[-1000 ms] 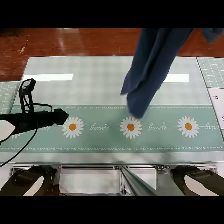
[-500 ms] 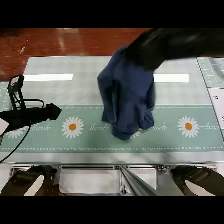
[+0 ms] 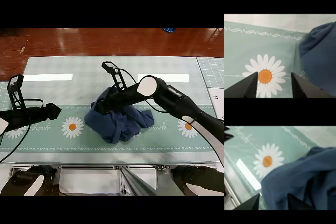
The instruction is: Fold the shirts.
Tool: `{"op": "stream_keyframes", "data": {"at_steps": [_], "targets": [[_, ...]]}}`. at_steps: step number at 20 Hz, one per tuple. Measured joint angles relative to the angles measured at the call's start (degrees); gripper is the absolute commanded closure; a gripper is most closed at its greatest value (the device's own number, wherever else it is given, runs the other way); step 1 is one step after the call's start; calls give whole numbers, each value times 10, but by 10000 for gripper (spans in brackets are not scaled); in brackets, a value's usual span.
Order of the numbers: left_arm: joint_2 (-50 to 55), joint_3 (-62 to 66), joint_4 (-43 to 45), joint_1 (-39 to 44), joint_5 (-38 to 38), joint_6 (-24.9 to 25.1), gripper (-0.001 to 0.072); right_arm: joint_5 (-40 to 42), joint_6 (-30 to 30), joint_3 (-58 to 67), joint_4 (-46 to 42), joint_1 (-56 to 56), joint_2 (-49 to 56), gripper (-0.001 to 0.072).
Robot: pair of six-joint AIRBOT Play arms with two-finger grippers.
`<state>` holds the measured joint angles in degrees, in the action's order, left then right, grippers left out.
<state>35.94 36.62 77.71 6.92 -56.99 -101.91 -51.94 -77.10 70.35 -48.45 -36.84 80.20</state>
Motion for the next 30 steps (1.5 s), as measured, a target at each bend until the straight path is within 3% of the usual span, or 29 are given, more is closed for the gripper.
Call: {"op": "stream_keyframes", "data": {"at_steps": [5, 10, 17, 26, 27, 29, 30], "targets": [[0, -6, -19, 0, -16, 6, 199, -28, -7, 12, -40, 150, -28, 307], [16, -92, -159, 0, -13, 38, 200, -94, -53, -60, -143, 384, -100, 307], [108, -195, -414, 9, 107, 184, 200, -109, 6, -263, -75, 551, -200, 307], [245, -186, -639, 84, 228, 386, 202, -119, 37, -332, -28, 580, -223, 307], [255, -177, -661, 91, 230, 411, 242, -121, 37, -334, -29, 581, -223, 307], [273, -158, -688, 99, 221, 447, 678, -122, 36, -336, -38, 581, -221, 307], [281, -148, -698, 102, 210, 462, 692, -123, 35, -337, -42, 581, -218, 307]]}}
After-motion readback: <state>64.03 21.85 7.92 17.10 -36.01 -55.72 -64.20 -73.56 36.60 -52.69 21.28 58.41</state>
